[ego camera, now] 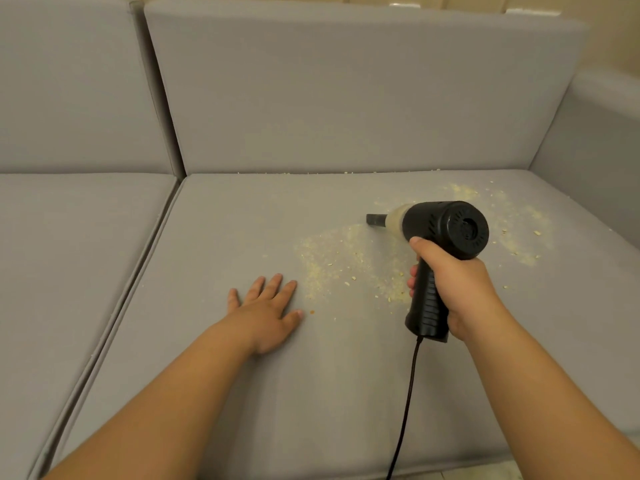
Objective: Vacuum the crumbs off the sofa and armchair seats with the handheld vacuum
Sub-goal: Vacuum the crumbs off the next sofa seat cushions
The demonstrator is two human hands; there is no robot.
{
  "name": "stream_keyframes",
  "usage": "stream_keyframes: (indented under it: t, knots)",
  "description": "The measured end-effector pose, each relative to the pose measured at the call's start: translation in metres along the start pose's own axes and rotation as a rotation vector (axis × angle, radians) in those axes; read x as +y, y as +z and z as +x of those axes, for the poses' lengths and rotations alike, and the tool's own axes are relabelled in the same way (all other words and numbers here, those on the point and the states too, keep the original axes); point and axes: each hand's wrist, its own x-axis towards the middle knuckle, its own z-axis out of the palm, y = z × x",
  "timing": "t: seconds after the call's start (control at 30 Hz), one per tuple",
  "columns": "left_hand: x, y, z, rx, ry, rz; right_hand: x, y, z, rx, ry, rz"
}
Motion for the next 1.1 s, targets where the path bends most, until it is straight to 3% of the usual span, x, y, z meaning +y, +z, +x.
stream_keyframes:
  t: [0.2, 0.4, 0.67, 0.87, 1.1]
  knots:
    - [0.0, 0.002, 0.0, -0.008, -0.005, 0.021, 0.007, 0.014, -0.007, -0.138, 0.002, -0.047]
    - [-0.002, 0.001, 0.0, -0.008, 0.007, 0.03, 0.01, 0.014, -0.015, 0.006, -0.099, -0.1]
    - [0.0, 0.001, 0.0, -0.008, 0.001, 0.018, 0.011, 0.01, -0.027, -0.174, -0.033, -0.132]
    - [-0.001, -0.003, -0.005, -0.031, -0.063, 0.051, 0.015, 0.003, -0.028, -0.105, -0.041, -0.11]
    - [-0.002, -0.001, -0.007, -0.03, -0.053, 0.055, 0.014, 0.013, -0.037, -0.296, -0.026, -0.179]
